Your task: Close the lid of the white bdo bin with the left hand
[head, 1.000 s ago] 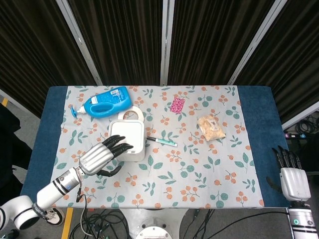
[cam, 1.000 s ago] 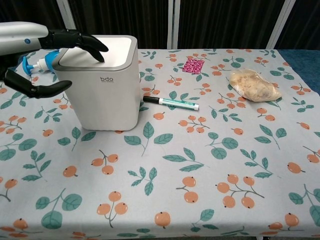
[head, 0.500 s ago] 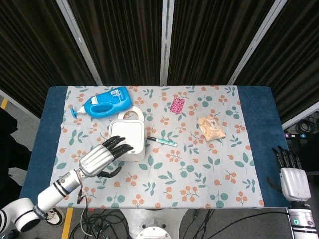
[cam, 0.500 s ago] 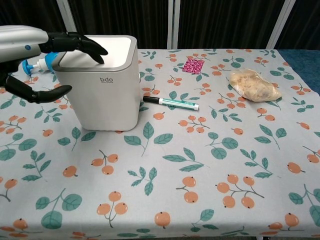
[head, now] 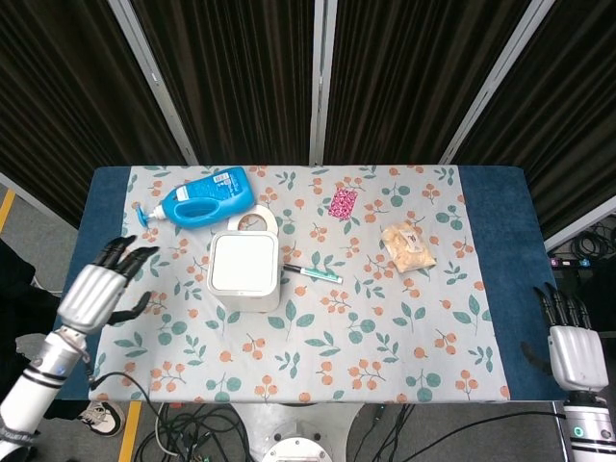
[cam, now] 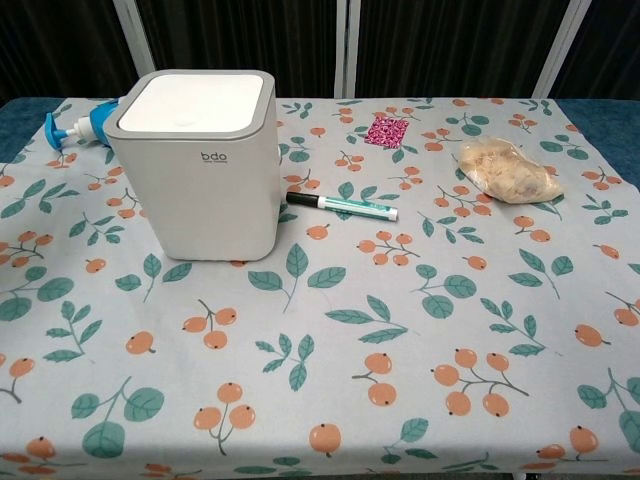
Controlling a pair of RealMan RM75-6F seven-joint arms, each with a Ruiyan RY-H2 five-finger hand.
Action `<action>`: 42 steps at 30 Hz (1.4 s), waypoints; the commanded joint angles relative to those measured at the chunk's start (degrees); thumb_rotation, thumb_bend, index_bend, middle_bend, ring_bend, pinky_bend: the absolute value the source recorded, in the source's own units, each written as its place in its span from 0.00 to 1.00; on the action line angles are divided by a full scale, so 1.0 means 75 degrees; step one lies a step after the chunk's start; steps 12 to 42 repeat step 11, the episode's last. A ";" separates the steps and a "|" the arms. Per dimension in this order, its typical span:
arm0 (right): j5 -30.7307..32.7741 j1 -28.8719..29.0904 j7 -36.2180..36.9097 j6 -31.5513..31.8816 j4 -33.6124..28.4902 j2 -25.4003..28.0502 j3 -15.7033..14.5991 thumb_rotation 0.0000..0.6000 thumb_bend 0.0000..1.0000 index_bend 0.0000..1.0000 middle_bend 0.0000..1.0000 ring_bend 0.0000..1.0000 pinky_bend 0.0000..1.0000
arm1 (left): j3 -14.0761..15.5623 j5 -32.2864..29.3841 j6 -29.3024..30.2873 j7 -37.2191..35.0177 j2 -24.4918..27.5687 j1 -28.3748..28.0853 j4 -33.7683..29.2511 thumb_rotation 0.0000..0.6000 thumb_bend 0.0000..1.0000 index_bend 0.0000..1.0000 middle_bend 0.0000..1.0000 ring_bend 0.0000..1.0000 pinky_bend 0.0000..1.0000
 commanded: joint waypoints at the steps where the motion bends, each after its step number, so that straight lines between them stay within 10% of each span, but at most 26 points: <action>1: -0.0030 0.0006 -0.0086 0.0051 0.0030 -0.0054 0.0017 1.00 0.18 0.00 0.00 0.00 0.00 | 0.0297 -0.0638 0.0819 0.0666 -0.0304 0.1037 0.0657 0.93 0.41 0.11 0.17 0.00 0.09; 9: -0.0154 0.0032 -0.0109 0.0016 0.0009 -0.0161 -0.0062 1.00 0.17 0.00 0.00 0.00 0.00 | 0.0423 -0.0742 0.1875 0.0826 -0.0876 0.2178 0.1181 0.96 0.36 0.11 0.16 0.00 0.08; 42: -0.0152 0.0028 -0.0080 0.0005 0.0023 -0.0198 -0.0072 1.00 0.17 0.00 0.00 0.00 0.00 | 0.0422 -0.0707 0.1785 0.0783 -0.0905 0.2209 0.1249 0.96 0.35 0.11 0.16 0.00 0.08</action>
